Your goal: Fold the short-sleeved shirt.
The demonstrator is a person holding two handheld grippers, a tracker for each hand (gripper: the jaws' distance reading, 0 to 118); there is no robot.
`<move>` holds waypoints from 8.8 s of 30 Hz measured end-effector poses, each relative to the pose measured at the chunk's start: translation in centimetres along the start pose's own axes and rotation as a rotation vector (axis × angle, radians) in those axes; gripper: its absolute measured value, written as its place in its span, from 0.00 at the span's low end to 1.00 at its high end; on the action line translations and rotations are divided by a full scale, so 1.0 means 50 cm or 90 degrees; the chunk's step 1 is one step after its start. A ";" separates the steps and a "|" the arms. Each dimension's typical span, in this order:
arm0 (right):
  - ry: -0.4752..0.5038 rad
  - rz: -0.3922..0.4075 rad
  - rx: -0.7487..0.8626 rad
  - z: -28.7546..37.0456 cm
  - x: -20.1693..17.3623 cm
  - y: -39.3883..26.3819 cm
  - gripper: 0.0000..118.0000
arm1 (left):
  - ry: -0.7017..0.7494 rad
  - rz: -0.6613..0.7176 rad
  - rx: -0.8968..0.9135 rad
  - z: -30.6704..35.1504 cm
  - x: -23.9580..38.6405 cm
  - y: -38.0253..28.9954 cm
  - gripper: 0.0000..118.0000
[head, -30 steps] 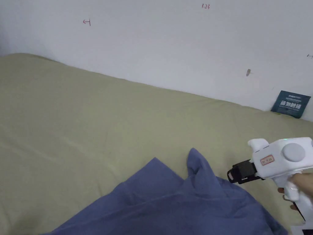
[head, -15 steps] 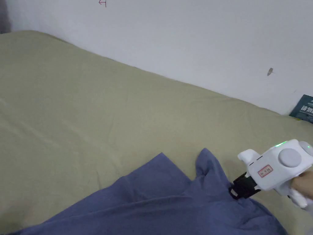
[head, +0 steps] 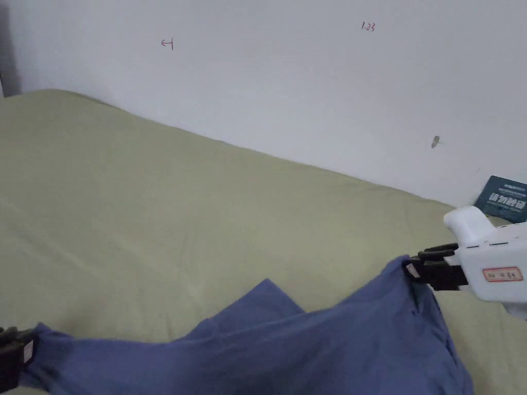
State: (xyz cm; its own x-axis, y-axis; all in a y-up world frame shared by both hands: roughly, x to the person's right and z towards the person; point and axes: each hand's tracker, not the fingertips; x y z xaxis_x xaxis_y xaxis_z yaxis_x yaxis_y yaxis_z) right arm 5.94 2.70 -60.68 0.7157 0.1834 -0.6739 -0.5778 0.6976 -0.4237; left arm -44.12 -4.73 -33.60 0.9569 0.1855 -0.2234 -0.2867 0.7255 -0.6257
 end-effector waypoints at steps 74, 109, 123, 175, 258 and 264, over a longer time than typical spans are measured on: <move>-0.293 -0.175 0.254 0.501 0.066 0.016 0.03 | -0.041 -0.360 0.189 0.039 0.170 0.539 0.01; -0.208 -0.513 -0.010 0.435 -0.425 -0.645 0.03 | -0.138 -0.074 -0.121 0.043 -0.064 -0.212 0.01; -0.265 -0.480 0.017 0.509 -0.530 -0.570 0.64 | -0.151 -0.048 -0.043 0.183 0.029 -0.228 1.00; -0.223 -0.482 -0.140 0.304 -0.426 -0.673 0.08 | -0.002 -0.014 -0.085 0.020 0.042 -0.277 0.01; -0.287 -0.514 0.005 0.307 -0.347 -0.633 0.61 | -0.012 -0.109 -0.088 -0.155 0.081 -0.164 0.18; -0.263 -0.505 -0.003 0.235 -0.306 -0.638 0.61 | -0.011 -0.152 -0.102 -0.142 0.098 -0.153 0.06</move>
State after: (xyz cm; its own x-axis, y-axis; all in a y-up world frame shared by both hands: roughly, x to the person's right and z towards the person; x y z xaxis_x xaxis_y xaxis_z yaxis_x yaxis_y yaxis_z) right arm 18.05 -14.21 -29.75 0.9892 -0.1157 0.0897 0.1458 0.7233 -0.6749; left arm -37.54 -14.08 -35.23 0.9985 0.0343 -0.0434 -0.0553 0.6366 -0.7692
